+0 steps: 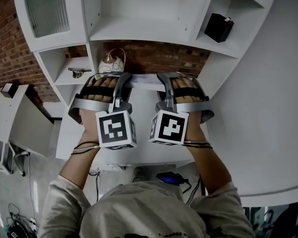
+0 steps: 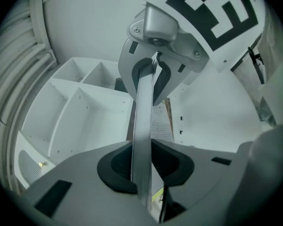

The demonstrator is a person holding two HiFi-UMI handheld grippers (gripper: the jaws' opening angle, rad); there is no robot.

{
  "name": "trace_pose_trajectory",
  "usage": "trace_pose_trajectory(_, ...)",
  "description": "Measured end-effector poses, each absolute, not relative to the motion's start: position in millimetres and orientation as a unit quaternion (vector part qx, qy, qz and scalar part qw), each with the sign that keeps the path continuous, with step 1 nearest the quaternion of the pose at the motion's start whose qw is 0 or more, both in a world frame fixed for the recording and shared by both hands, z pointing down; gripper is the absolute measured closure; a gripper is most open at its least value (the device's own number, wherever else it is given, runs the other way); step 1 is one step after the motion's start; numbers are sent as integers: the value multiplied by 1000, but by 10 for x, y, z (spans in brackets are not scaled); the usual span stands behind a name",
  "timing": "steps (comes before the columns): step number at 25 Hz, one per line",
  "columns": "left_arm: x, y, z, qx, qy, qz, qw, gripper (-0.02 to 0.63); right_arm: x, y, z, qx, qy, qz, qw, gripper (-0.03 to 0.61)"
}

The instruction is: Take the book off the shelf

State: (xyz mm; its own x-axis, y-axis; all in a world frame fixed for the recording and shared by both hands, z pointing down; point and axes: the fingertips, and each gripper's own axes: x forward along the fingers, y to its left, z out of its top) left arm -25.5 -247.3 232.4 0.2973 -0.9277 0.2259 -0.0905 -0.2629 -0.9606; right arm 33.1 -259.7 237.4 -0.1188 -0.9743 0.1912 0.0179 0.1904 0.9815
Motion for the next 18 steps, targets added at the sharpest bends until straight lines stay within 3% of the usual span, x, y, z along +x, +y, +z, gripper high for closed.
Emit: trace_pose_trajectory(18, -446, -1372, 3449, -696, 341, -457, 437, 528, 160, -1444, 3492, 412, -603, -412, 545, 491)
